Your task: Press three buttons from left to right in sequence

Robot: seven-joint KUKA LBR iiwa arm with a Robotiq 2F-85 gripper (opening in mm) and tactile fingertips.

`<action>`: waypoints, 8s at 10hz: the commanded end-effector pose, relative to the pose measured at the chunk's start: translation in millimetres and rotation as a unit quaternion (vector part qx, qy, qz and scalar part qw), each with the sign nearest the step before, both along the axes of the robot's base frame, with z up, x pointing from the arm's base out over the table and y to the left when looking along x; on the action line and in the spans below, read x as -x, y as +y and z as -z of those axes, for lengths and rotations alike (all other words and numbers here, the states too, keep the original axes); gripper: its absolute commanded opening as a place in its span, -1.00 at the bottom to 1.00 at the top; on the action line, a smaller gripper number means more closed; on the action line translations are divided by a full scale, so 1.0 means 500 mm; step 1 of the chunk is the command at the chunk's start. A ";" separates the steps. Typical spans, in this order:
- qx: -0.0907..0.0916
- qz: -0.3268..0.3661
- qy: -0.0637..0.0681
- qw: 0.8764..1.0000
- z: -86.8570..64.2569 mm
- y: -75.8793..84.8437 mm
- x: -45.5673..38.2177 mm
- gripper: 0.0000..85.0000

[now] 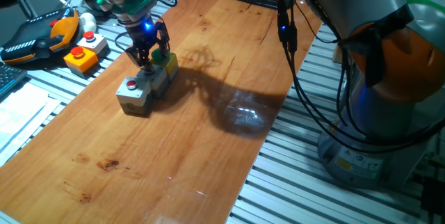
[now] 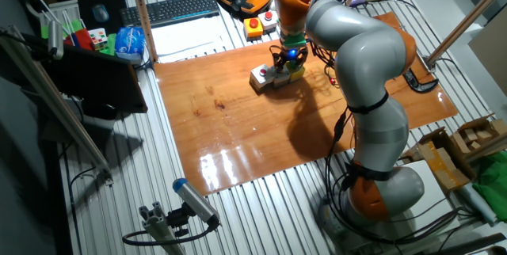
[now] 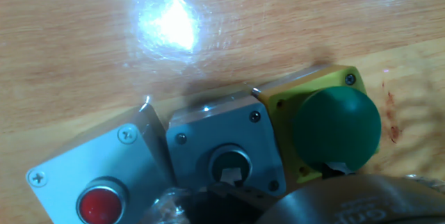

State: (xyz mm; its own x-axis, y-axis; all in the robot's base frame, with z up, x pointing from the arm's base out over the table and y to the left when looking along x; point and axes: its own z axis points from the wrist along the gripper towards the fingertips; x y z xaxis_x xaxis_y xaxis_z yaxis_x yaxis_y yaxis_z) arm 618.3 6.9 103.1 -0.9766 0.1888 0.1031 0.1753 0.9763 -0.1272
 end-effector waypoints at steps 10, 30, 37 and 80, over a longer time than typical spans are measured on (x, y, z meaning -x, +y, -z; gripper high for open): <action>0.000 0.000 -0.007 1.000 0.015 0.001 -0.010 0.45; -0.004 0.091 0.000 0.996 -0.076 0.056 -0.007 0.36; 0.022 0.107 0.006 0.994 -0.074 0.056 -0.006 0.65; 0.000 0.055 0.013 0.998 -0.009 0.150 -0.014 0.61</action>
